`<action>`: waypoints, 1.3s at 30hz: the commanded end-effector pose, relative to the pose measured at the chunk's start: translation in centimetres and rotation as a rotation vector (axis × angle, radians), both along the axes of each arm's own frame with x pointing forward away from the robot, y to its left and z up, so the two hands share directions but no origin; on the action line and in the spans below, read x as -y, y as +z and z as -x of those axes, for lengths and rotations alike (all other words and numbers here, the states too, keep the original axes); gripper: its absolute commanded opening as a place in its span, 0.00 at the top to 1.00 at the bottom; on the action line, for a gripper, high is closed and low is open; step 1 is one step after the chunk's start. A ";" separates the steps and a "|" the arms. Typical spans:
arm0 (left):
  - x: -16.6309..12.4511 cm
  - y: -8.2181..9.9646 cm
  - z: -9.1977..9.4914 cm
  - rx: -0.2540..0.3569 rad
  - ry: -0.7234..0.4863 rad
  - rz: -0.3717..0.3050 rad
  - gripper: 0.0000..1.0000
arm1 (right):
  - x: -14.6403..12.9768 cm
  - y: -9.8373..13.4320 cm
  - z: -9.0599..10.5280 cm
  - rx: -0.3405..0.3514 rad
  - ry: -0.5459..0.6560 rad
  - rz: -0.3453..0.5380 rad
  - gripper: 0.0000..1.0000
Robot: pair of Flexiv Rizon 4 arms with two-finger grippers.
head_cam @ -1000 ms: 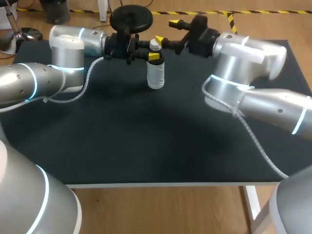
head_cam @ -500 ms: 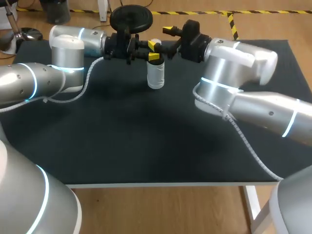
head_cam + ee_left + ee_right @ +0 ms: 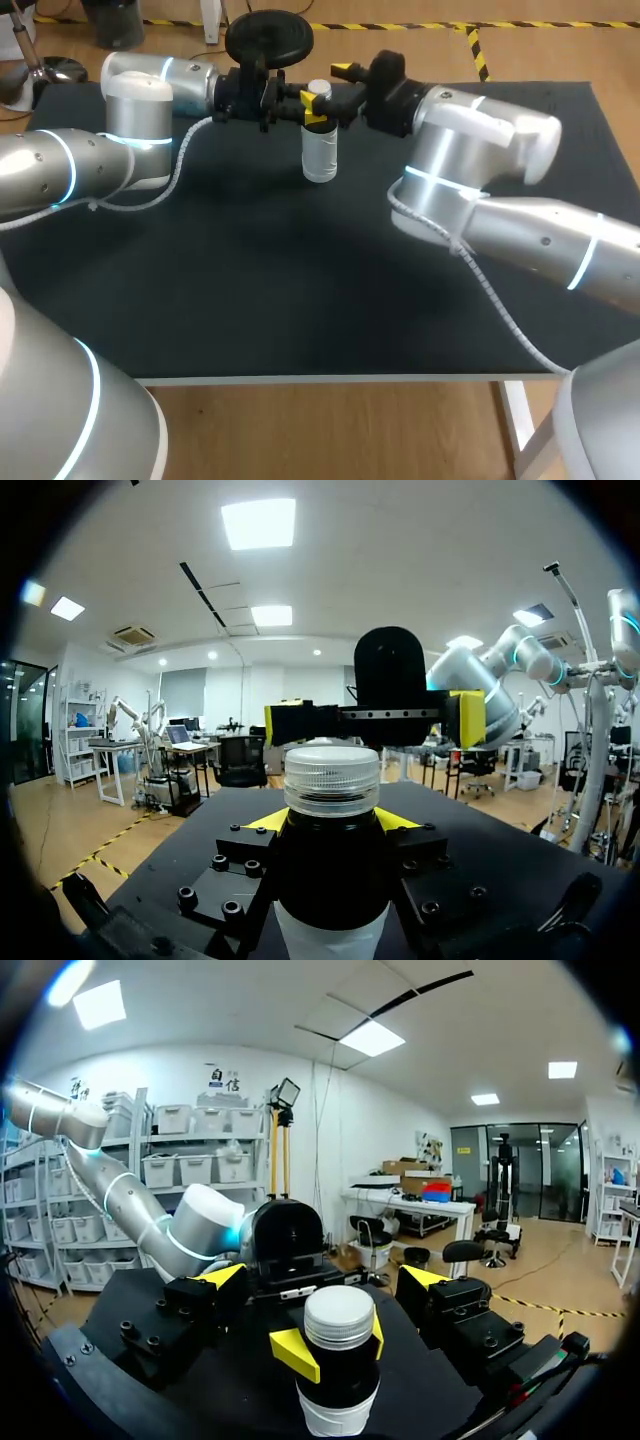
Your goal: Unscrew the bottle cap
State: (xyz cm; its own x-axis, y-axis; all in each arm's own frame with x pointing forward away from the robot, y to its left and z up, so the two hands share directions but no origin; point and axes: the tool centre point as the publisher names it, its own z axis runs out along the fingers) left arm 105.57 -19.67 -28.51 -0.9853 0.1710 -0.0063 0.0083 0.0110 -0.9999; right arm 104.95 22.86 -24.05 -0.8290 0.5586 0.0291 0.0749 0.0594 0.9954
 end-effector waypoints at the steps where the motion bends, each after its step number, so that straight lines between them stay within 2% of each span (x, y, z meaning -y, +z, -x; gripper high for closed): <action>1: 0.1 0.0 -0.1 -0.001 -0.003 -0.001 1.00 | -0.5 -0.4 -0.4 -0.003 0.001 0.000 0.00; 25: 0.1 0.0 -0.1 -0.001 -0.003 -0.001 1.00 | -0.9 -1.3 -1.4 -0.018 0.024 -0.032 0.00; 26: 0.1 0.0 -0.1 -0.001 -0.003 -0.001 1.00 | -0.9 -1.3 -1.5 -0.017 0.026 -0.032 0.02; 29: 0.1 0.0 -0.1 -0.001 -0.003 -0.001 1.00 | -0.9 -1.3 -1.5 -0.016 0.029 -0.034 0.22; 31: 0.1 0.0 -0.1 -0.001 -0.003 -0.001 1.00 | -0.9 -1.2 -1.5 -0.015 0.030 -0.034 0.39; 32: 0.1 0.0 -0.1 -0.001 -0.003 -0.001 1.00 | -0.9 -1.2 -1.5 -0.015 0.031 -0.034 0.54; 38: 0.1 0.0 -0.1 -0.001 -0.003 -0.001 1.00 | -0.9 -1.2 -1.6 -0.015 0.035 -0.035 0.74; 39: 0.1 0.0 -0.1 -0.001 -0.003 -0.001 1.00 | -0.9 -1.2 -1.6 -0.015 0.035 -0.035 0.82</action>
